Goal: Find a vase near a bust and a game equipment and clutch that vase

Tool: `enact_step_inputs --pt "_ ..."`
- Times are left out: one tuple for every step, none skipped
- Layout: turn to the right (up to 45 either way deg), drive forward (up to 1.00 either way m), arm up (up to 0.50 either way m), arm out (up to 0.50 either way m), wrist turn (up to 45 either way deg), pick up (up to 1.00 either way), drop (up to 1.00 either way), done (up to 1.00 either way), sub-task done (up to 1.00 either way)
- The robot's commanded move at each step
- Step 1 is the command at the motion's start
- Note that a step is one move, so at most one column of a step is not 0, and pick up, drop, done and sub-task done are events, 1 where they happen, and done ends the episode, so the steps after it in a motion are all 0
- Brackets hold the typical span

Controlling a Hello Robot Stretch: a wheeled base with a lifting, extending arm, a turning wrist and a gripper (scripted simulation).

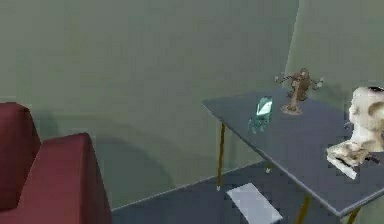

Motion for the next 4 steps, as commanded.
enact_step_inputs --pt "0.0 0.80 0.00 0.00 0.0 0.00 0.00 0.00 0.00" --pt "45.0 0.00 0.00 0.00 0.0 0.00 0.00 0.00 0.00" --pt "45.0 0.00 0.00 0.00 0.0 0.00 0.00 0.00 0.00" --pt "45.0 0.00 0.00 0.00 0.0 0.00 0.00 0.00 0.00"
